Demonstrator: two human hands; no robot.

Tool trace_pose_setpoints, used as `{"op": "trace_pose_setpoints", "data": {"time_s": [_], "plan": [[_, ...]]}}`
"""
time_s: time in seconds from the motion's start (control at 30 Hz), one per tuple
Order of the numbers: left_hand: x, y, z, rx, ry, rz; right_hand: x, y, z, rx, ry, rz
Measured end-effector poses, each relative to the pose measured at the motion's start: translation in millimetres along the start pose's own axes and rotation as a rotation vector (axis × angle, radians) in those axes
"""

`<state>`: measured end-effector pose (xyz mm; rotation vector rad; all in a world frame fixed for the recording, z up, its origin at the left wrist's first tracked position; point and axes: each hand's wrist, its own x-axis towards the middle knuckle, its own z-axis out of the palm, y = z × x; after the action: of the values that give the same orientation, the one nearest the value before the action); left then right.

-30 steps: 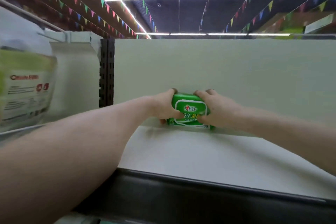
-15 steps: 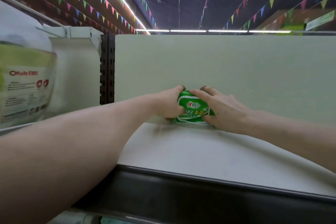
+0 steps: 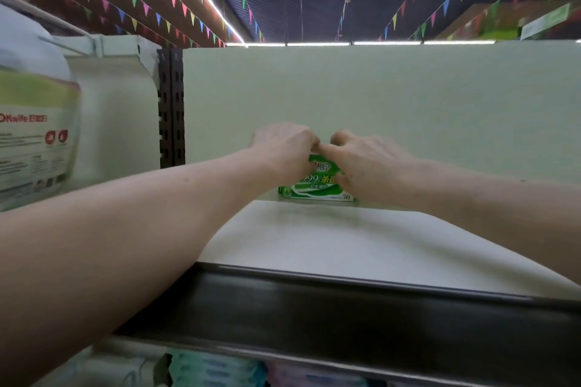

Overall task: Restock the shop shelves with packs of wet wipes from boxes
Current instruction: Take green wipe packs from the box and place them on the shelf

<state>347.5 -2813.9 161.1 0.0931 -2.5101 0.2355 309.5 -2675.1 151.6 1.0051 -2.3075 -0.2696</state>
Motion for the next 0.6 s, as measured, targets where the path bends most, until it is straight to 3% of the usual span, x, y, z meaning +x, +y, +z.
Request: {"op": "trace_pose_setpoints", "data": {"time_s": [0.33,0.5,0.6], "plan": [[-1,0,1,-0.063,-0.048,-0.053,5,9,3,0.078,-0.149,0.008],[-6,0,-15,-0.141,-0.292,-0.072,4,7,-18,0.062,-0.238,-0.034],[-15,6,-30,-0.152,-0.289,-0.088,-6,-5,-38,0.03,-0.266,-0.038]]}}
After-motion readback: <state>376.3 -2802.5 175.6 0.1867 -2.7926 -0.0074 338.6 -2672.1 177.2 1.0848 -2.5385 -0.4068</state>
